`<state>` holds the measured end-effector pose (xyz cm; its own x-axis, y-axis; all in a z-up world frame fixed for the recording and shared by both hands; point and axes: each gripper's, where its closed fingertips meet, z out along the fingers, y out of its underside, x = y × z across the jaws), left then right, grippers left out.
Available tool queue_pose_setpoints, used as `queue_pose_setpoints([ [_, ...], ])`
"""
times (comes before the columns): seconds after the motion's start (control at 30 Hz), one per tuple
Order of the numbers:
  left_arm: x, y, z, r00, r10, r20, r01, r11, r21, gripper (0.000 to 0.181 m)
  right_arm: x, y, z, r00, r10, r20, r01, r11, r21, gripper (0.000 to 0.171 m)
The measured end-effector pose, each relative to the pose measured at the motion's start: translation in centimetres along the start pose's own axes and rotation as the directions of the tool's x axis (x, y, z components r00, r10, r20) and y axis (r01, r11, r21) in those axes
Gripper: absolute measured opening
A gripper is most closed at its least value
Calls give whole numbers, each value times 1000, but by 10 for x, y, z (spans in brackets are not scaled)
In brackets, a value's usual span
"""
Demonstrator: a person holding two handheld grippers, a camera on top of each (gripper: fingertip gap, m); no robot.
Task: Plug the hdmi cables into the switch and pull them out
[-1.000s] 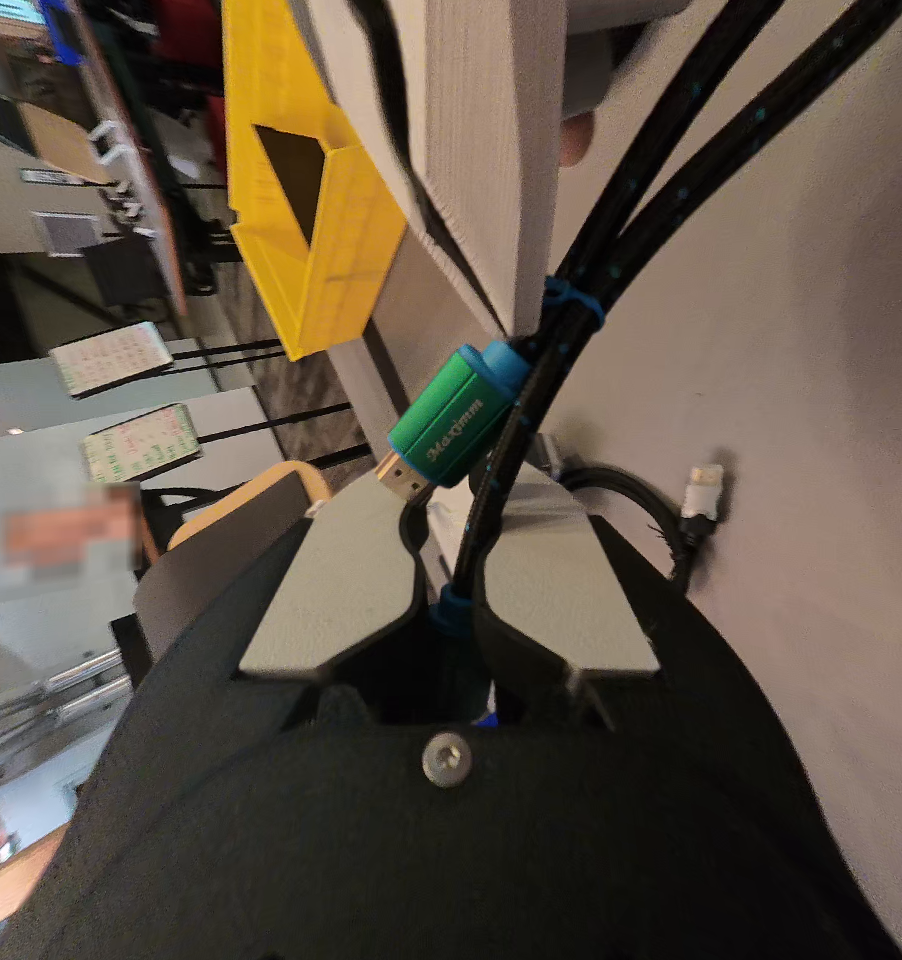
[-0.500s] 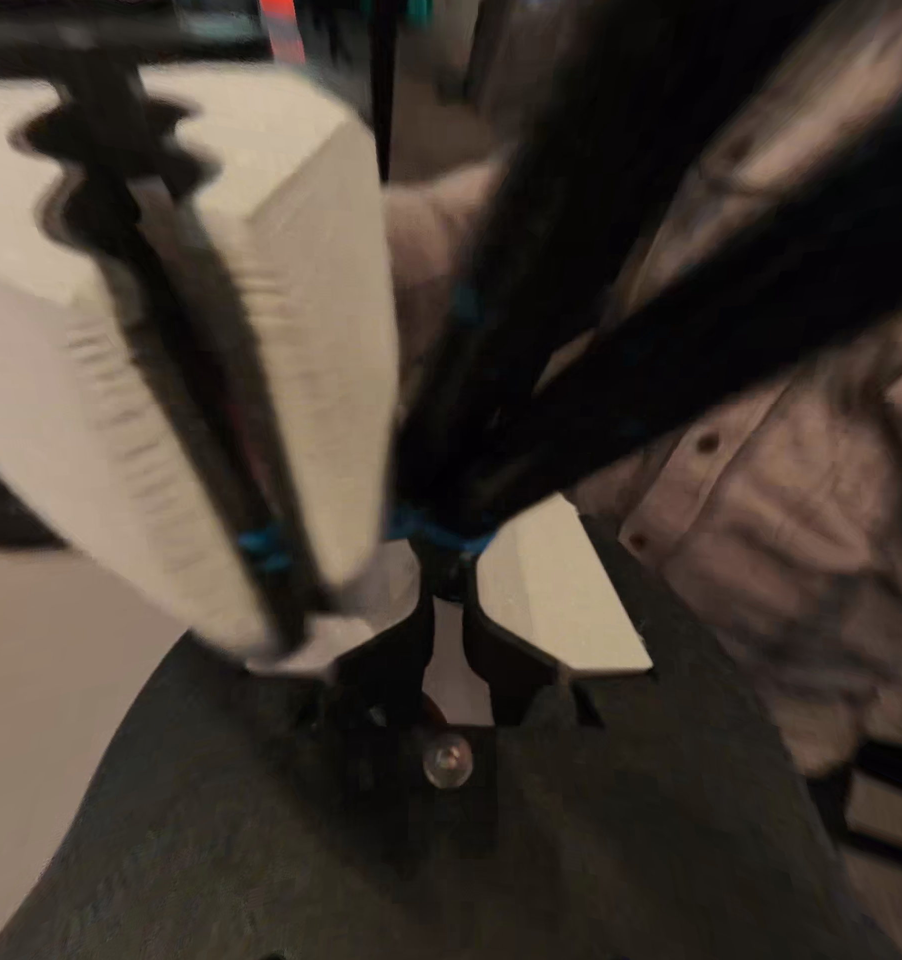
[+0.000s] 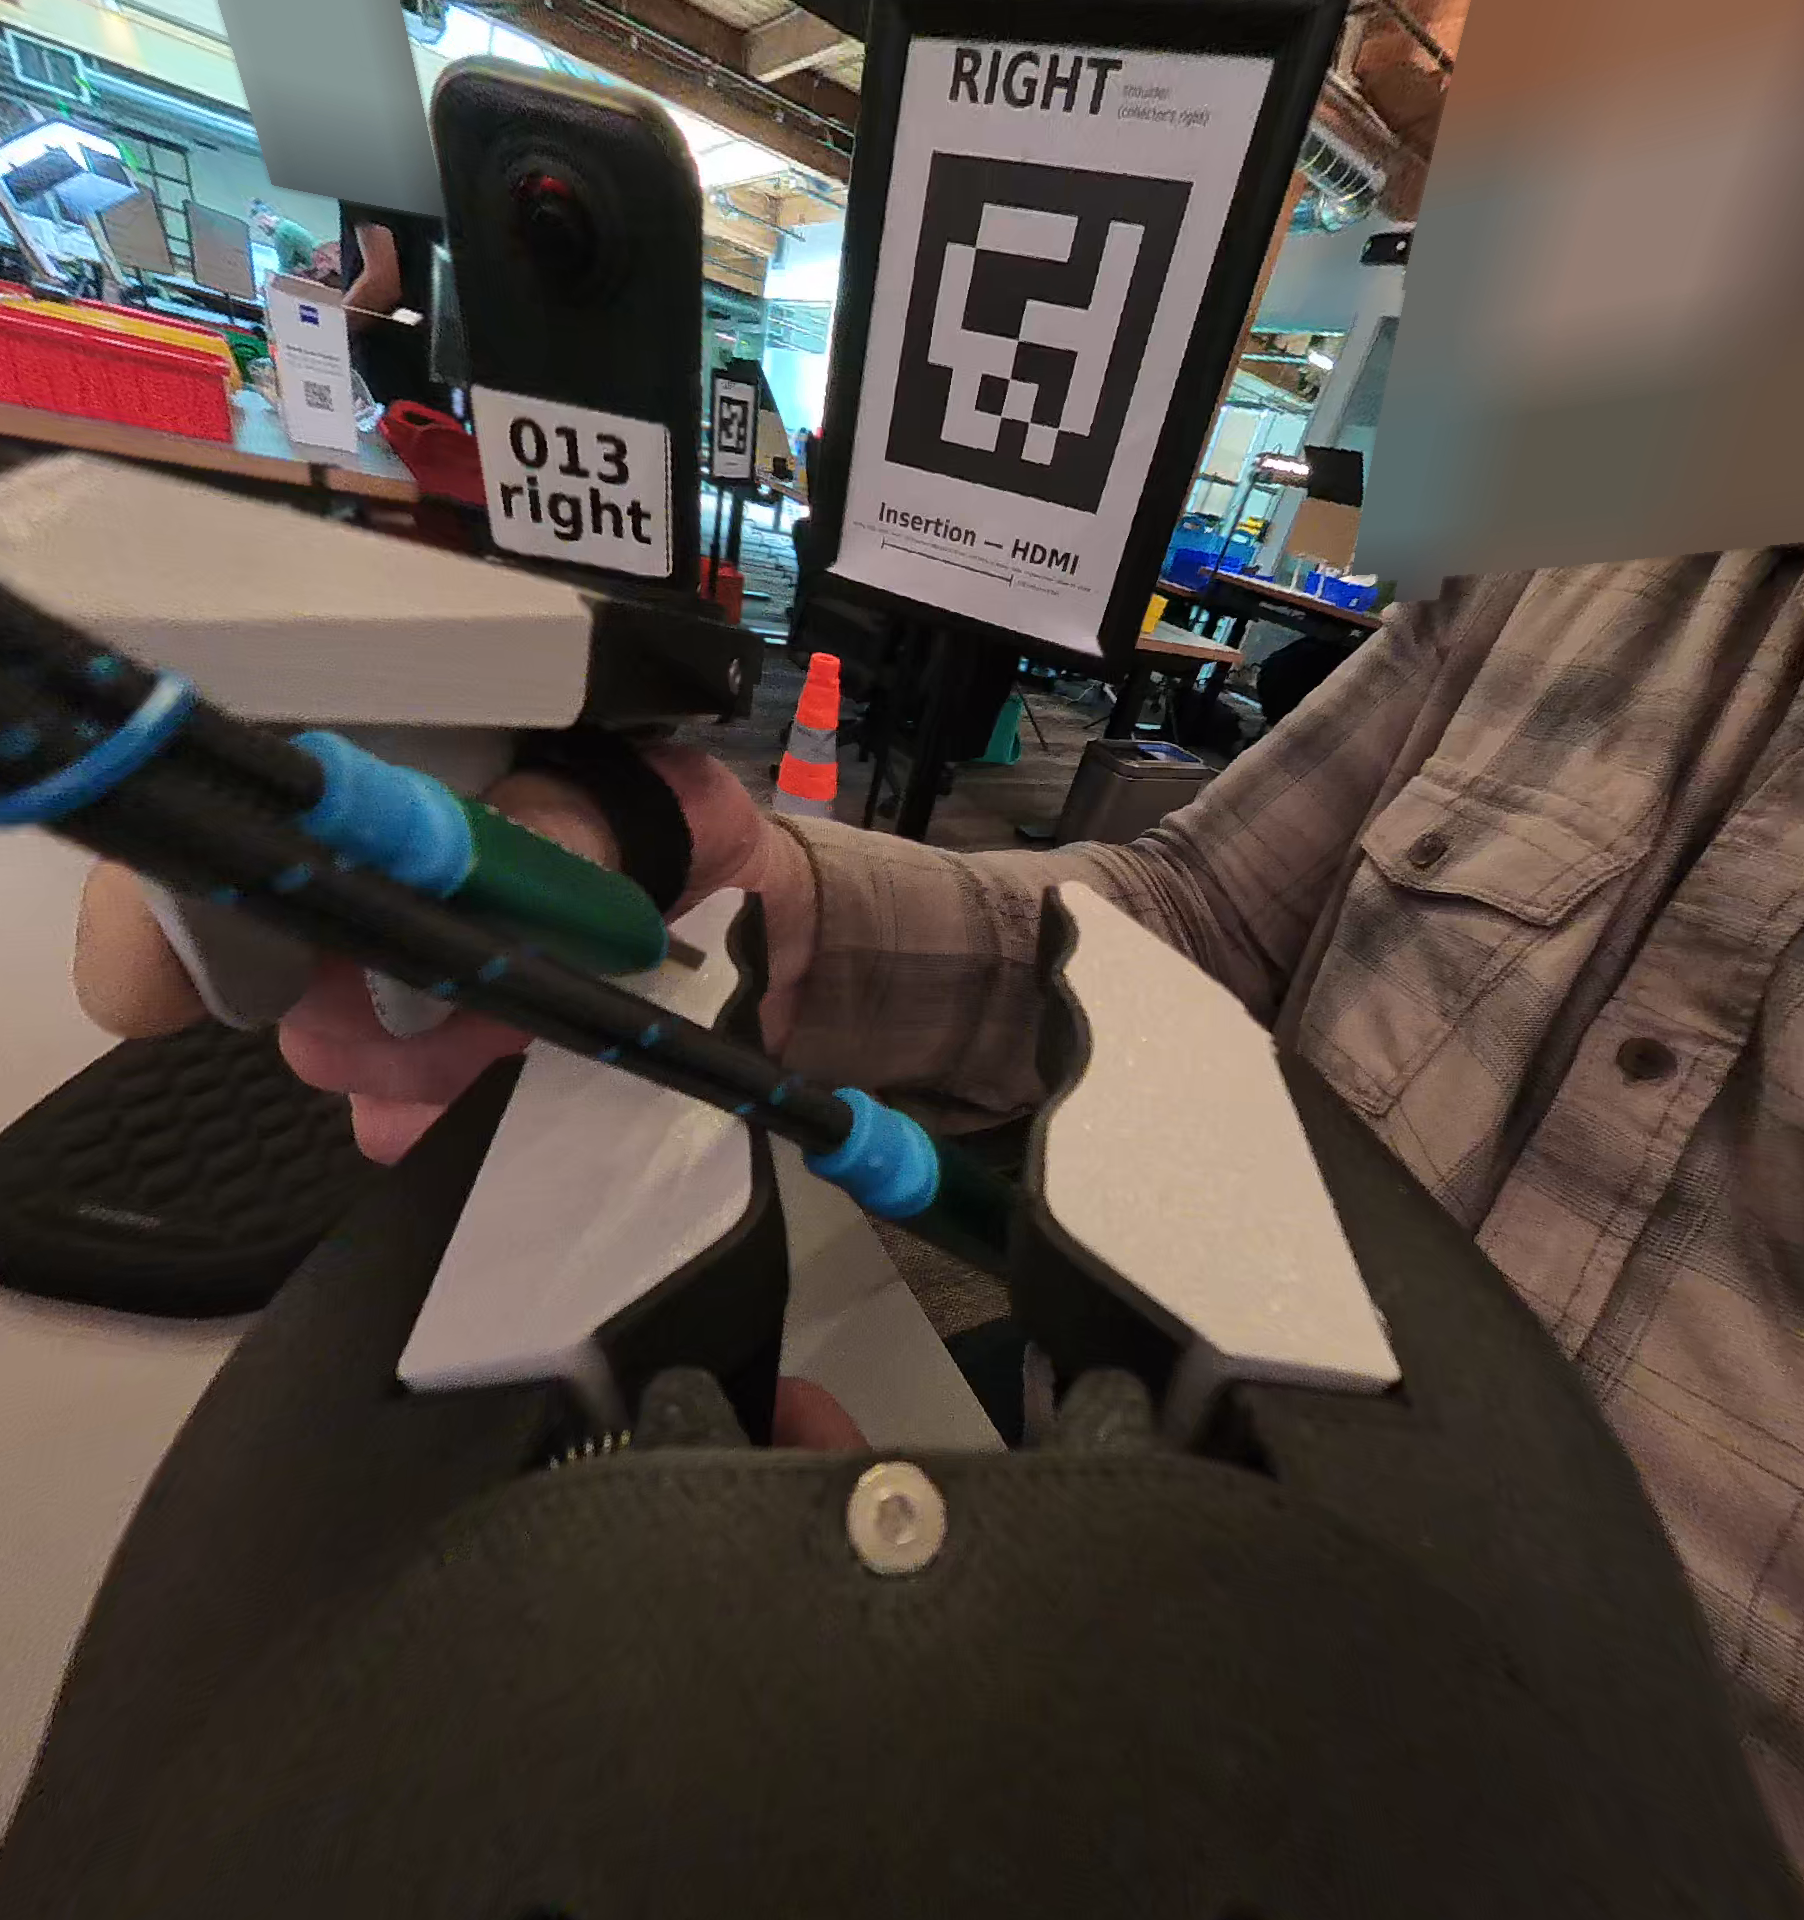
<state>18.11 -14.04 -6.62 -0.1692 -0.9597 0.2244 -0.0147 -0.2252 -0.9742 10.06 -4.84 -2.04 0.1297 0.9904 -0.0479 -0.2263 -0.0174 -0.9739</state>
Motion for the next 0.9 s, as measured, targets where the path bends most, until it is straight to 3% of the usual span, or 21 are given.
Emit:
queue_pose_setpoints([
  [0.2,4,-1,-1,995,58,82,-55,998,-38,62,-1,5,6,998,-52,-39,50,997,-52,0],
  [0.3,15,-12,-4,998,5,60,-11,995,94,75,5,5,4,996,-59,-69,56,997,-46,0],
  [0.47,12,-13,-10,990,16,141,-32,993,113,79,10,14,2,987,-133,-90,123,986,-110,0],
  [0.6,17,-11,-8,980,102,171,-106,994,15,81,5,24,7,978,-191,-80,174,969,-177,0],
  [0.67,23,-20,-11,972,162,169,-164,986,-1,70,4,30,10,976,-203,-75,183,960,-211,0],
  [0.73,24,-34,-16,953,219,209,-222,975,-10,71,5,39,9,975,-211,-62,189,948,-256,0],
  [0.9,2,-47,-37,901,309,306,-284,951,-123,70,-9,41,12,985,-169,17,168,953,-252,0],
])
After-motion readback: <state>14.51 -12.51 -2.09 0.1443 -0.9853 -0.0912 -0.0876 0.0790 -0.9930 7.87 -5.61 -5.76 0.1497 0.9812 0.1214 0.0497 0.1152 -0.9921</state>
